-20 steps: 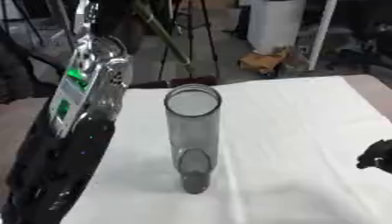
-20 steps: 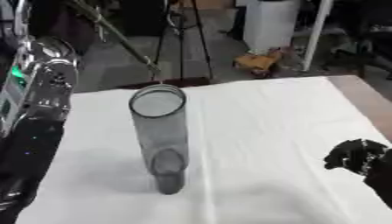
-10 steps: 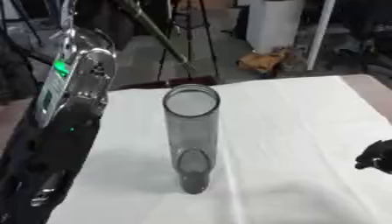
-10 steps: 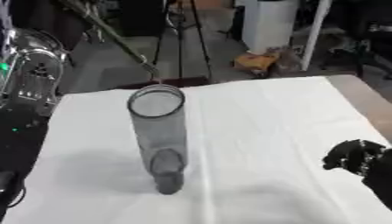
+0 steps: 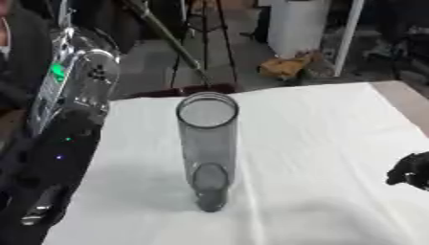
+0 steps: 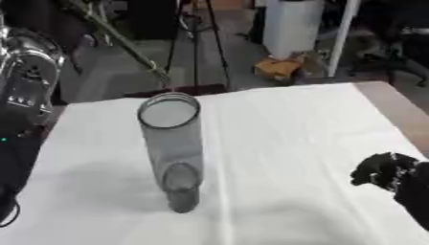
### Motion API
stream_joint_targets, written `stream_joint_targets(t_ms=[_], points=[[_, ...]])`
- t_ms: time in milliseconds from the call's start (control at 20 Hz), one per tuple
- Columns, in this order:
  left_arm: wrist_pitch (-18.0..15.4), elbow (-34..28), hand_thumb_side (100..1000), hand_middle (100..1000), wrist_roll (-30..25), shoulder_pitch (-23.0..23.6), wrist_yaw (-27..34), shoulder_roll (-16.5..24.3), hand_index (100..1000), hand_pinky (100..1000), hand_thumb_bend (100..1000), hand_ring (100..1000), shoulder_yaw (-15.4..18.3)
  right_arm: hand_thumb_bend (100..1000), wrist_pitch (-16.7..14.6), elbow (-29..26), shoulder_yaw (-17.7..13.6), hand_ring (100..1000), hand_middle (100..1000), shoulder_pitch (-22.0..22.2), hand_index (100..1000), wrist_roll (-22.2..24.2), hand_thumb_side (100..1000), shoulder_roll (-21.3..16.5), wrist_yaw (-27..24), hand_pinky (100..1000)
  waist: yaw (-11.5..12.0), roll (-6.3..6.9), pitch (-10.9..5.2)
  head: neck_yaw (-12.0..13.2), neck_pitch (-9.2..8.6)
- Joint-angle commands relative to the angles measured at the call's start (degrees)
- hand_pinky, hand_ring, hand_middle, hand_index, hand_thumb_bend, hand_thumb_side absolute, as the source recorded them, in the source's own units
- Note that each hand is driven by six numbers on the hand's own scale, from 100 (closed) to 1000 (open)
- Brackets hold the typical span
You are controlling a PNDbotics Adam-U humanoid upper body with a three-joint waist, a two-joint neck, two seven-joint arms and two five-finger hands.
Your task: Arrange flowers into the vase.
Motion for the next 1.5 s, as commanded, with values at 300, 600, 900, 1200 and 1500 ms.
stream_joint_targets(t_ms=[300,600,900,1200,1500], points=[[1.4,0.3,166,100,-0.1,-1.2,-0.8,2.1,100,100,100,100,-0.5,738,0.0,-0.5,-0.6,672,605,-0.7,666,0.1,737,-0.9,0.2,678,0.2,0.3,-1.44,-0.3,-0.68],[3.1,0.8,164,100,-0.5,-1.2,-0.6,2.7,100,100,100,100,-2.0,738,0.1,-0.5,-0.6,672,604,-0.7,667,0.1,737,-0.9,0.2,678,0.2,0.34,-1.45,-0.5,-0.7],[4.4,1.8,162,100,-0.9,-1.2,-0.8,3.2,100,100,100,100,-3.3,737,0.1,-0.5,-0.6,672,604,-0.7,667,0.2,738,-0.9,0.2,678,0.2,0.42,-1.44,-0.6,-0.73],[5.9,3.6,160,100,-1.4,-1.5,-0.8,3.4,100,100,100,100,-5.3,737,0.2,-0.6,-0.5,671,604,-0.7,667,0.3,738,-0.8,0.2,679,0.1,0.47,-1.43,-0.7,-0.77],[6.0,6.3,157,100,-1.9,-1.9,-1.7,3.2,100,100,100,100,-6.3,736,0.2,-0.6,-0.5,671,604,-0.7,667,0.4,739,-0.8,0.3,679,0.0,0.6,-1.38,-0.7,-0.81]])
